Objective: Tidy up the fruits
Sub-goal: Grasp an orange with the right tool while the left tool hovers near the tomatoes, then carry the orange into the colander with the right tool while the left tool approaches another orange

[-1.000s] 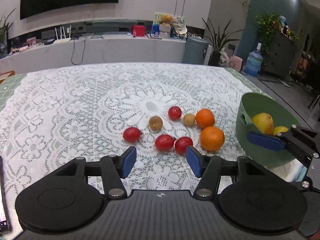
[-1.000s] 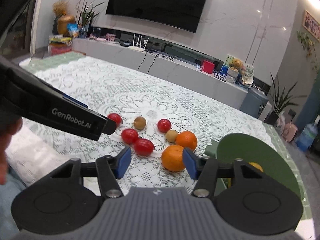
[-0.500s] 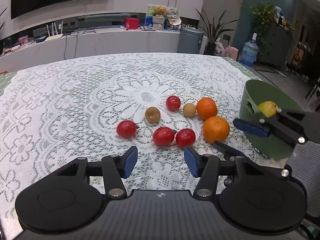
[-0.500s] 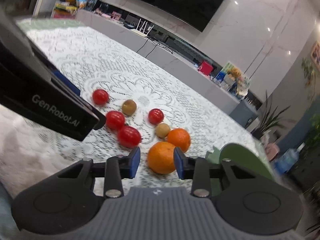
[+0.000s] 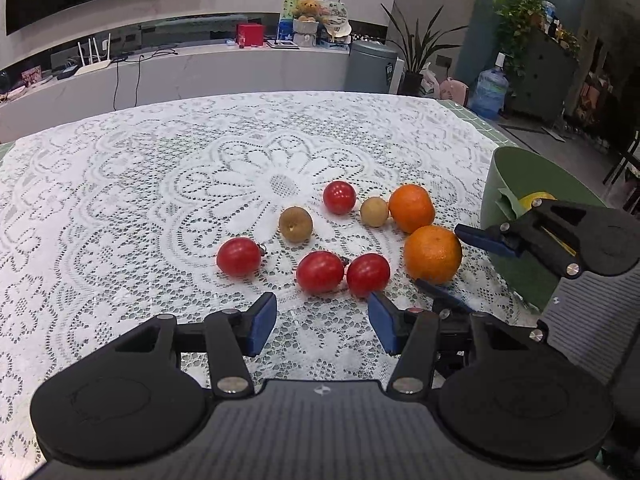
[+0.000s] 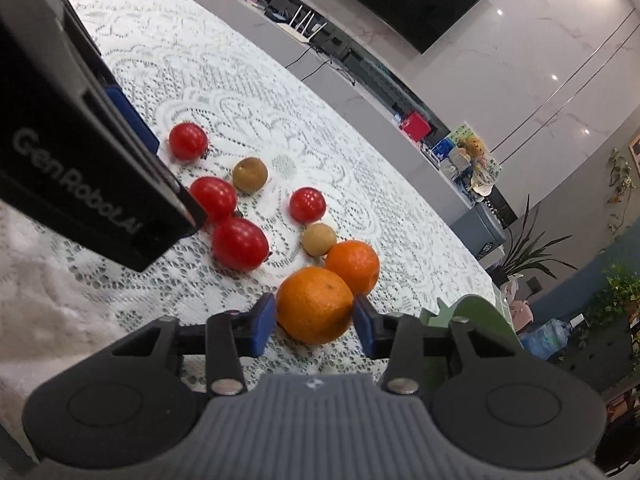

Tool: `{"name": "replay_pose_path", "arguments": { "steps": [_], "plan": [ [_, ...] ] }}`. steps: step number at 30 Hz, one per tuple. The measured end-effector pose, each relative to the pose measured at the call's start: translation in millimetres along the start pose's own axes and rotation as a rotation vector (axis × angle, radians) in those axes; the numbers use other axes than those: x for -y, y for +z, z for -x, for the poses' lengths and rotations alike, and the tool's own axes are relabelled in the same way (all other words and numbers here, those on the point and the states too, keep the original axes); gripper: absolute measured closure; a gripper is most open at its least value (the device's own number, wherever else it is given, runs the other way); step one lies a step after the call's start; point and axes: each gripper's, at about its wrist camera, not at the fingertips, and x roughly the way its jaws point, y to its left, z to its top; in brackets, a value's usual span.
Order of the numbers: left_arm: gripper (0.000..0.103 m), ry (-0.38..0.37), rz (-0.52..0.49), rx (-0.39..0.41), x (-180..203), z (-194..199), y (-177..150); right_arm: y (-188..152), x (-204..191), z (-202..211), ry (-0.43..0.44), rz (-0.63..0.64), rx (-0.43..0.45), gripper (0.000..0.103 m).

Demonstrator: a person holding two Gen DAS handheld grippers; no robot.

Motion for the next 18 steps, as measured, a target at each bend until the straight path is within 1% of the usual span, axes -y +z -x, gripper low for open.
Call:
{"name": "replay_pose_path", "arguments": {
  "steps": [7,9,12,16,18],
  "plan": [
    [0.040,-0.010,0.001,-0.004,-3,-2,3,2,-5,-7,-0.017,0.040,-0.004,0.058],
    [0.040,-0.013,-0.006,-0.001,-2,-1,4,1,-7,-7,-0.027,0.062,-0.001,0.061],
    [0.040,-0.012,-0.015,0.003,-2,0,6,1,-4,-3,-0.013,0.044,0.007,0.062],
    [0.040,-0.026,-0.039,0.006,-1,2,12,3,5,14,-0.003,0.018,0.057,0.063],
    [0.040,-0.036,-0.053,0.005,0,4,17,6,14,26,0.021,-0.012,0.083,0.063]
  ]
}}
